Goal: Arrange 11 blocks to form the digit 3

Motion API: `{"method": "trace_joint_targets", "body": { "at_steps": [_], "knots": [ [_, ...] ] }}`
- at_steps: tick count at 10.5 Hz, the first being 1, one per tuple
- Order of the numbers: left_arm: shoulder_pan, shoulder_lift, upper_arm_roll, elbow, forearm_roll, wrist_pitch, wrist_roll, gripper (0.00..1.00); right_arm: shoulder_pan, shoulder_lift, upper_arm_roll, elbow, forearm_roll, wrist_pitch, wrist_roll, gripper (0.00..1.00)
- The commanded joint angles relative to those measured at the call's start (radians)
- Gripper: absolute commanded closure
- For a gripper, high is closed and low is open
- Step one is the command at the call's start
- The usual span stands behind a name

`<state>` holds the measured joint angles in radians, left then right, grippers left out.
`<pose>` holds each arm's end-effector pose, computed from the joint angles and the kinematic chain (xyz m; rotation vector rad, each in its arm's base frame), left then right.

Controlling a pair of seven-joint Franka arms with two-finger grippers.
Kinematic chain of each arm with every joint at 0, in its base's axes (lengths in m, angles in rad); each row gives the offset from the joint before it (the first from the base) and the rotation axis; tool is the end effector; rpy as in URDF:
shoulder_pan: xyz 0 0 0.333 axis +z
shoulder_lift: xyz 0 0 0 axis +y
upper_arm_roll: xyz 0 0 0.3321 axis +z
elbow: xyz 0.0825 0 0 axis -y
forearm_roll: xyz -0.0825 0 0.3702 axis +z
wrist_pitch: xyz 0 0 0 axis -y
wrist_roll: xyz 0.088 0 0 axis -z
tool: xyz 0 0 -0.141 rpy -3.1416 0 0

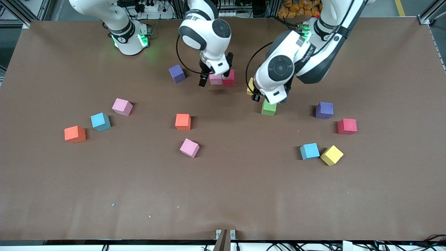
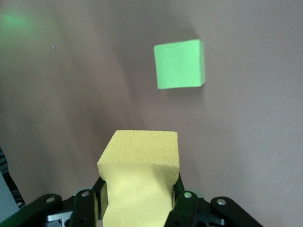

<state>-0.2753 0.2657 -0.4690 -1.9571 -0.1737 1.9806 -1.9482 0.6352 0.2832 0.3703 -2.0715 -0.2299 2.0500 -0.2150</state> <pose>0.4092 -0.3882 0.3333 -2.3587 -1.7786 0.4667 0.3049 0.4420 0.2747 2.2875 1.8435 -0.3311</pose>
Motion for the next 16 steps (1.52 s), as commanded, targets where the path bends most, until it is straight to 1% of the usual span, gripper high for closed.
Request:
{"method": "trace_joint_targets", "body": {
  "at_steps": [1, 2, 3, 4, 6, 7, 8, 9, 10, 12, 13, 15, 16],
  "knots": [
    [0.005, -0.04, -0.026, -0.101, -0.024, 0.111, -0.064, 1.0, -0.09, -0.135, -0.007, -0.09, 0.061, 0.013, -0.152, 0.0],
    [0.01, -0.04, -0.026, -0.123, -0.024, 0.133, -0.08, 1.0, -0.107, -0.174, -0.055, -0.093, 0.117, -0.002, -0.278, 0.0],
    [0.01, -0.043, -0.026, -0.146, -0.026, 0.156, -0.092, 1.0, -0.108, -0.197, -0.124, -0.09, 0.145, -0.028, -0.365, 0.0],
    [0.004, -0.043, -0.028, -0.163, -0.029, 0.184, -0.141, 1.0, -0.109, -0.212, -0.152, -0.088, 0.152, -0.042, -0.372, 0.0],
    [0.004, -0.043, -0.043, -0.181, -0.029, 0.22, -0.167, 1.0, -0.124, -0.214, -0.207, -0.079, 0.15, -0.056, -0.377, 0.0],
    [0.002, -0.043, -0.045, -0.212, -0.029, 0.275, -0.169, 1.0, -0.127, -0.213, -0.229, -0.069, 0.117, -0.051, -0.377, 0.0],
    [0.002, -0.04, -0.052, -0.236, -0.029, 0.326, -0.169, 1.0, -0.132, -0.213, -0.243, -0.062, 0.025, -0.042, -0.377, 0.0],
    [0.002, -0.039, -0.063, -0.244, -0.029, 0.339, -0.181, 1.0, -0.131, -0.207, -0.241, -0.056, -0.061, -0.039, -0.377, 0.0],
    [0.002, -0.039, -0.063, -0.246, -0.026, 0.339, -0.214, 1.0, -0.134, -0.206, -0.243, -0.056, -0.078, -0.037, -0.385, 0.0],
    [0.001, -0.033, -0.063, -0.256, -0.02, 0.359, -0.216, 1.0, -0.134, -0.199, -0.244, -0.041, -0.104, -0.03, -0.383, 0.0],
    [-0.005, -0.033, -0.063, -0.275, -0.02, 0.391, -0.216, 1.0, -0.141, -0.202, -0.246, -0.041, -0.088, -0.033, -0.371, 0.0],
    [-0.016, -0.029, -0.063, -0.29, -0.02, 0.425, -0.218, 1.0, -0.187, -0.203, -0.248, -0.041, -0.001, -0.027, -0.304, 0.0],
    [-0.018, -0.028, -0.063, -0.296, -0.02, 0.435, -0.218, 1.0, -0.195, -0.202, -0.251, -0.042, 0.016, -0.03, -0.261, 0.05]
  ]
}}
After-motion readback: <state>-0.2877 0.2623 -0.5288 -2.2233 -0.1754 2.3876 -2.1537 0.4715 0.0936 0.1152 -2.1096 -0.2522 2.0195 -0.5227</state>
